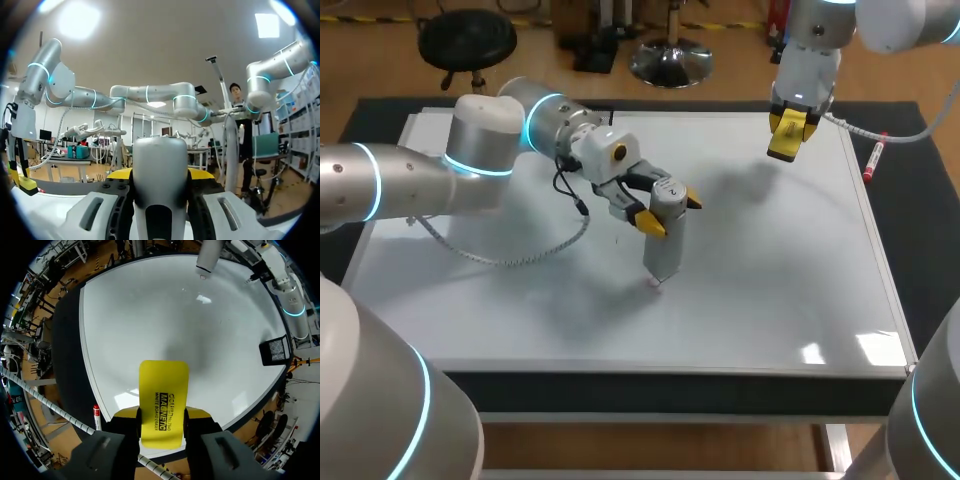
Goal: Pick up the inspection probe, press it on each red-marked spot on the whiteboard one by one, put down the probe, pick up the eraser, and wipe off all the red marks.
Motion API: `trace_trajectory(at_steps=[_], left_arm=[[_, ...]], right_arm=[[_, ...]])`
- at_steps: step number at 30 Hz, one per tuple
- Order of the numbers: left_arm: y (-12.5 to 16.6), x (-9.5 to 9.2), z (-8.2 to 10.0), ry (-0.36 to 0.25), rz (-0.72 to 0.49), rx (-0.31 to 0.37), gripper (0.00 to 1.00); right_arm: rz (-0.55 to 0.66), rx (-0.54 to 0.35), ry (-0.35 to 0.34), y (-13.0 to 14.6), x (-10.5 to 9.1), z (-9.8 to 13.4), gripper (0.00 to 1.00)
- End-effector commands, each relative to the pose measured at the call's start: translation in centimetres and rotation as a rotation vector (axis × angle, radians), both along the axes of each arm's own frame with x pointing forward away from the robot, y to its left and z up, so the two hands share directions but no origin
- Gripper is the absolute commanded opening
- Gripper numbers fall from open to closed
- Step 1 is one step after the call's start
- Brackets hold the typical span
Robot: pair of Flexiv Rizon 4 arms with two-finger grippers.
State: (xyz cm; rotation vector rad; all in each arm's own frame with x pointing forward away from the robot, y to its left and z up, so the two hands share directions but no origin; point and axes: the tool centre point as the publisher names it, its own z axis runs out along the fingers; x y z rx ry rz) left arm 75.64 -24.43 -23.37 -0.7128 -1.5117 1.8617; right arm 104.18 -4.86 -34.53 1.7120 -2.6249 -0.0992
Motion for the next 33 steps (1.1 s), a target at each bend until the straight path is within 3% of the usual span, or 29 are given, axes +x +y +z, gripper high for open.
trace_trajectory(at_steps=[1, 14, 33], left_arm=[[0.5, -0.4, -0.2, 0.004, 0.006, 0.002, 0.00], [0.7, -0.2, -2.1, 0.005, 0.013, -0.019, 0.00], [0.6, 1.0, -3.2, 0.006, 0.017, -0.019, 0.00]], right_arm=[[0.002, -0.003, -0.001, -0.1, -0.1, 0.2, 0.00], [0.002, -0.003, -0.001, -0.1, -0.1, 0.2, 0.00], [0.002, -0.003, -0.001, -0.1, -0.1, 0.2, 0.00]])
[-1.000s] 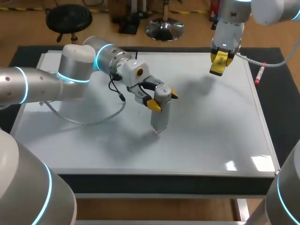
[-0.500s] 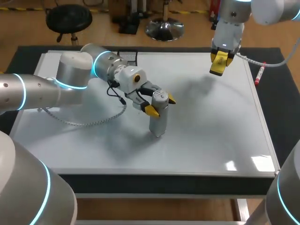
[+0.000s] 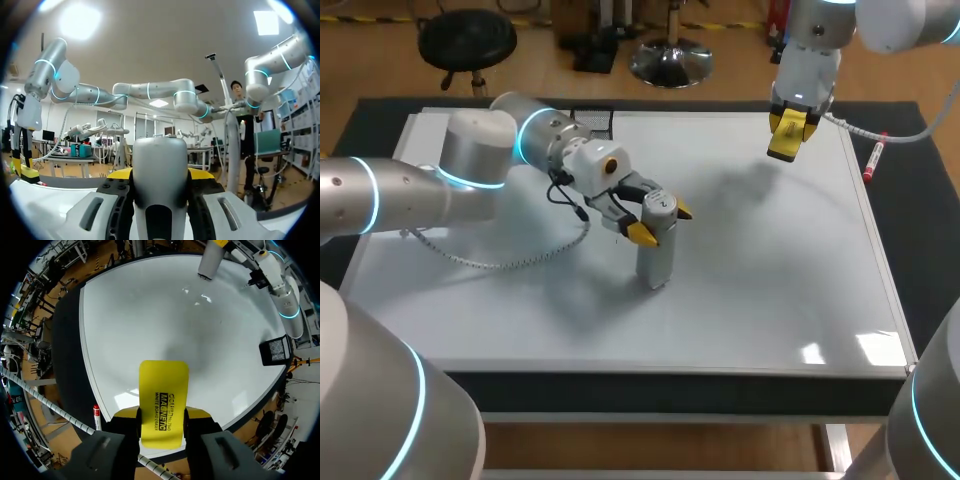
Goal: Pick up the inspection probe, press it on each red-marked spot on the whiteboard one by one, put down the probe, pick up the eraser, and wipe off all the red marks.
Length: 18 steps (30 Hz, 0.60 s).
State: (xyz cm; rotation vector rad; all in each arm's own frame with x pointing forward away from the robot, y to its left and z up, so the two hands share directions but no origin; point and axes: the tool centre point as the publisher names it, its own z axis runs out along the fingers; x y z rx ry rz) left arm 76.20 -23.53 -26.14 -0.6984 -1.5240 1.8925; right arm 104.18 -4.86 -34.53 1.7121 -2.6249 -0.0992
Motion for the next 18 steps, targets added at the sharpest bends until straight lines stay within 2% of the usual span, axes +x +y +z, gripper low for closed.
trace_trajectory(at_steps=[1, 18], left_arm=[[-0.29, 0.53, -0.45, 0.008, -0.015, -0.011, 0.00], [-0.37, 0.46, -1.14, 0.047, -0.005, 0.027, 0.00]], right_arm=[[0.002, -0.003, -0.001, -0.10, -0.06, 0.18, 0.00], [0.002, -0.003, -0.001, -0.10, -0.06, 0.18, 0.00]])
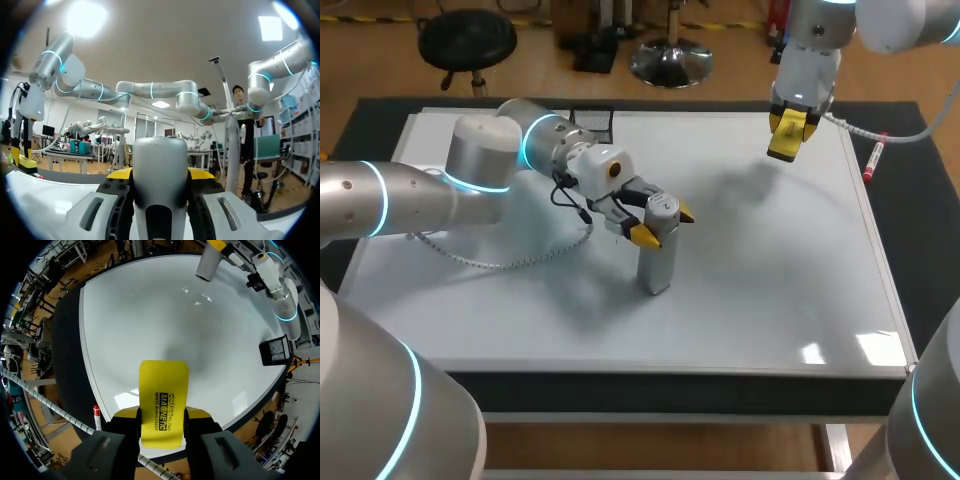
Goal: Pick up the inspection probe, press it on each red-marked spot on the whiteboard one by one, put down the probe, pick up the eraser, and wipe off all the red marks.
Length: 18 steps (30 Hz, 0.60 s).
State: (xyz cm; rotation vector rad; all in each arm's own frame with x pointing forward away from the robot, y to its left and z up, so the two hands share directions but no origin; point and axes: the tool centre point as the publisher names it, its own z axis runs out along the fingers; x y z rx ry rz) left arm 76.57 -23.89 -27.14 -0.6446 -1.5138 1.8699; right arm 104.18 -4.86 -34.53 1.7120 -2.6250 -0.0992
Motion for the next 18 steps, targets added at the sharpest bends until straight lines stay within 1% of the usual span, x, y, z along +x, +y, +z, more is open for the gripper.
trace_trajectory(at_steps=[1, 5, 13, 18], left_arm=[[0.03, 0.08, -0.22, 0.002, 0.001, 0.002, 0.00], [0.07, 0.10, -0.36, 0.003, -0.002, 0.015, 0.00], [-0.10, -0.44, -0.25, -0.009, -0.033, 0.076, 0.00], [-0.31, -0.63, -0.22, -0.006, -0.045, 0.093, 0.00]], right_arm=[[0.002, -0.003, -0.001, -0.10, -0.06, 0.18, 0.00], [0.002, -0.003, -0.001, -0.10, -0.06, 0.18, 0.00], [0.002, -0.003, -0.001, -0.10, -0.06, 0.18, 0.00], [0.002, -0.003, -0.001, -0.10, -0.06, 0.18, 0.00]])
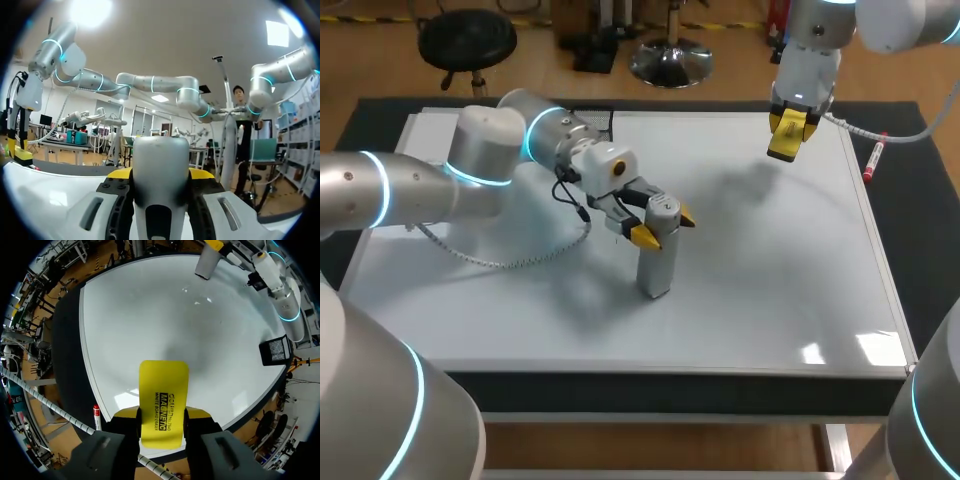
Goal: Pick up the inspection probe, press it on each red-marked spot on the whiteboard one by one, put down the probe, pick up the eraser, and wipe off all the red marks.
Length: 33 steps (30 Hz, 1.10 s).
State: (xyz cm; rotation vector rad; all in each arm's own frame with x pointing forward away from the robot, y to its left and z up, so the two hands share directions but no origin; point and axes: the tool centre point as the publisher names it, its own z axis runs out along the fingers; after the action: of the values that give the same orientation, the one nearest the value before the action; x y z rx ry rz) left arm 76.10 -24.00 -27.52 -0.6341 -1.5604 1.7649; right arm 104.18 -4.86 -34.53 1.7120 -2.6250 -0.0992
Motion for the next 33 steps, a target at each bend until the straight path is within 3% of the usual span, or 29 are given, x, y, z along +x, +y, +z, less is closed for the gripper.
trace_trajectory(at_steps=[1, 13, 21, 33], left_arm=[[-0.2, -0.2, 0.2, -0.002, -0.006, 0.013, 0.00], [-0.4, -0.5, -0.1, -0.014, -0.024, 0.033, 0.00], [-0.1, -0.9, -0.2, -0.097, 0.002, 0.019, 0.00], [0.1, -1.2, -0.5, -0.138, 0.015, 0.023, 0.00]], right_arm=[[0.002, -0.003, -0.001, -0.1, -0.1, 0.2, 0.00], [0.002, -0.003, -0.001, -0.1, -0.1, 0.2, 0.00], [0.002, -0.003, -0.001, -0.1, -0.1, 0.2, 0.00], [0.002, -0.003, -0.001, -0.1, -0.1, 0.2, 0.00]])
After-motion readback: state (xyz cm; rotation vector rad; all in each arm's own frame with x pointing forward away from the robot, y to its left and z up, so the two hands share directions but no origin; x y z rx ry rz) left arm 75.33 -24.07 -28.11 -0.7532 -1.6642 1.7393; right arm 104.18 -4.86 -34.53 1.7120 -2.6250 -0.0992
